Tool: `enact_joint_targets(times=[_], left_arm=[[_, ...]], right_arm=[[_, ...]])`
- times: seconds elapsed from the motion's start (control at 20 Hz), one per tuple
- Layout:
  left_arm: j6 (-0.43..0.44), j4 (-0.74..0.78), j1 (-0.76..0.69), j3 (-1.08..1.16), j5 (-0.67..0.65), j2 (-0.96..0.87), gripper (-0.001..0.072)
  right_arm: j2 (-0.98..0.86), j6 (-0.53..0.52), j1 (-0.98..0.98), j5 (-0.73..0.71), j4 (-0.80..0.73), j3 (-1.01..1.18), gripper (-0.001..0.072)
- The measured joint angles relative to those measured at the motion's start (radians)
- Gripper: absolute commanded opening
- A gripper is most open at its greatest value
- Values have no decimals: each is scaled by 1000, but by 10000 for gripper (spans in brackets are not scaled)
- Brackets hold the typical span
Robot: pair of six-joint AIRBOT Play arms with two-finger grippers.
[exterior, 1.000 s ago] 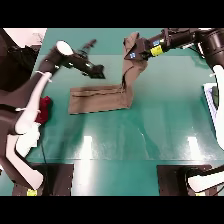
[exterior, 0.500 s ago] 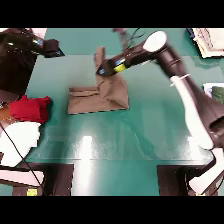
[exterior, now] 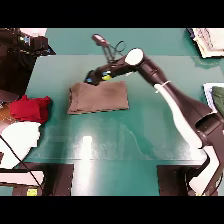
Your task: Fold the shirts.
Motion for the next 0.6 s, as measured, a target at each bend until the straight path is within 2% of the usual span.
enact_joint_targets(times=[0.2,0.25,0.3,0.35,0.6], left_arm=[[0,0,0,0,-5,0,25],[0,0,0,0,-6,0,25],[0,0,0,0,-6,0,25],[2,0,0,0,-6,0,25],[8,1,0,0,-6,0,25]], right_arm=[[65,34,-194,158,-25,-185,387],[75,48,-241,177,-28,-236,459],[85,65,-288,190,-25,-290,629],[90,73,-326,192,-16,-338,673],[100,107,-404,97,76,-530,669]])
